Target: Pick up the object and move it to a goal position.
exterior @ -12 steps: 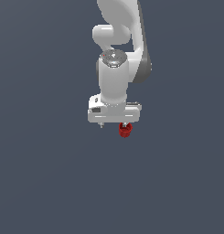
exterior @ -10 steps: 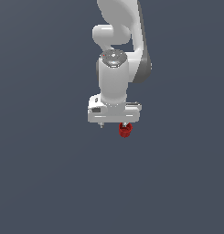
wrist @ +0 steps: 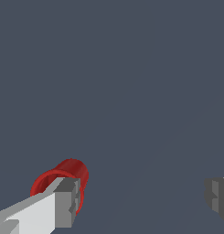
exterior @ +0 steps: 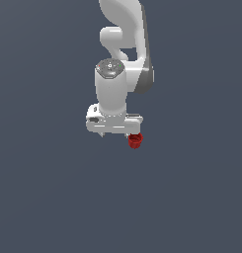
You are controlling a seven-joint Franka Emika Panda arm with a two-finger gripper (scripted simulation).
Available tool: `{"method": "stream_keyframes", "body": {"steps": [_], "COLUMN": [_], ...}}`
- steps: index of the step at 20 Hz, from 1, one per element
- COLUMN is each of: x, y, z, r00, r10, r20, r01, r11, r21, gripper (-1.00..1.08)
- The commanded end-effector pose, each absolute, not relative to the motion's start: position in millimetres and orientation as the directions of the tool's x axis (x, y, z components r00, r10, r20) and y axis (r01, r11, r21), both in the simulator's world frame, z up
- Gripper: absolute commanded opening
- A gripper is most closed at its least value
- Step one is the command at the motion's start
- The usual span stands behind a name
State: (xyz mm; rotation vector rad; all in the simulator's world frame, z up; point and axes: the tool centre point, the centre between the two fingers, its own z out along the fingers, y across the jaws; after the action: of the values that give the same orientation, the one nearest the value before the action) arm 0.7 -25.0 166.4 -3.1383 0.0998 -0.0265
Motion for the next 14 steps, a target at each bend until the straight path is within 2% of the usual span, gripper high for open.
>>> {"method": "stream_keyframes", "body": {"steps": [1,14], "x": [1,-6], "y": [-24,-8], "z": [166,155], "r00": [0.998,0.987], "r10": [-0.064,-0.159], "r20": [0.017,0.014], "r01": [-0.064,-0.159], "r11": [-0.998,-0.987], "r21": [-0.002,-0.005], "gripper": [1.0,1.0]}}
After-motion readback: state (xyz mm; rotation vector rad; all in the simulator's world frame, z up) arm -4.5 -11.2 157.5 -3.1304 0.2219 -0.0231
